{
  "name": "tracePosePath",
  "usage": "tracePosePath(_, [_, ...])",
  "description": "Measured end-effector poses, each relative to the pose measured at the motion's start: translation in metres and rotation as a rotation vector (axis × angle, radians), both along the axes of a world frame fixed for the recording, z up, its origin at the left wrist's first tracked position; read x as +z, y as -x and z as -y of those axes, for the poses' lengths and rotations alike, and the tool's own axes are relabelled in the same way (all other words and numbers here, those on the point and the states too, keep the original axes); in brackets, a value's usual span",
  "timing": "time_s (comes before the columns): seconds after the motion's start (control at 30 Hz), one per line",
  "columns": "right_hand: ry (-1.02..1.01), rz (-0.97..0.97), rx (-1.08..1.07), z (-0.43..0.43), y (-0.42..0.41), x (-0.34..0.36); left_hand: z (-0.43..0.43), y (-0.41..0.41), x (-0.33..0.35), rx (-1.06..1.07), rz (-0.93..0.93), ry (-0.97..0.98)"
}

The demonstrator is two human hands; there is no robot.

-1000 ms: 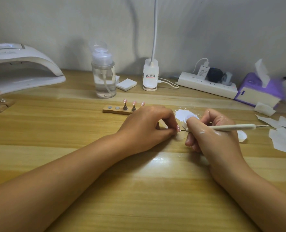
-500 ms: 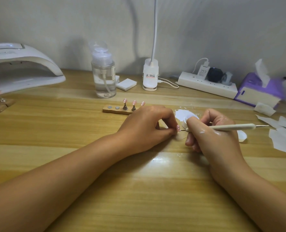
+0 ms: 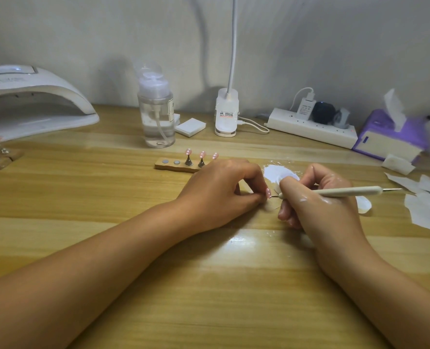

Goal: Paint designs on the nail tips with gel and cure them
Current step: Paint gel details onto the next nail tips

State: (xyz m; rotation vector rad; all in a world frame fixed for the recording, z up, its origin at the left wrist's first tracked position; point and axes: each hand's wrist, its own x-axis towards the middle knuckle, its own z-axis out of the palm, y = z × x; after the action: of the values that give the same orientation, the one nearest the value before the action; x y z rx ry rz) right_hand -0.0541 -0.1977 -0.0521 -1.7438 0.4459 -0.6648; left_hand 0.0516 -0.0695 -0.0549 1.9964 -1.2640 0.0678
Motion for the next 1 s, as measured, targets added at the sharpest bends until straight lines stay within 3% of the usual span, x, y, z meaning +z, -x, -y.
tracePosePath(1.0, [-0.022,0.016,0.004,0.0004,0.0003,0.0004,0.0,0.0003,-0.0002,0.008,-0.005,-0.002])
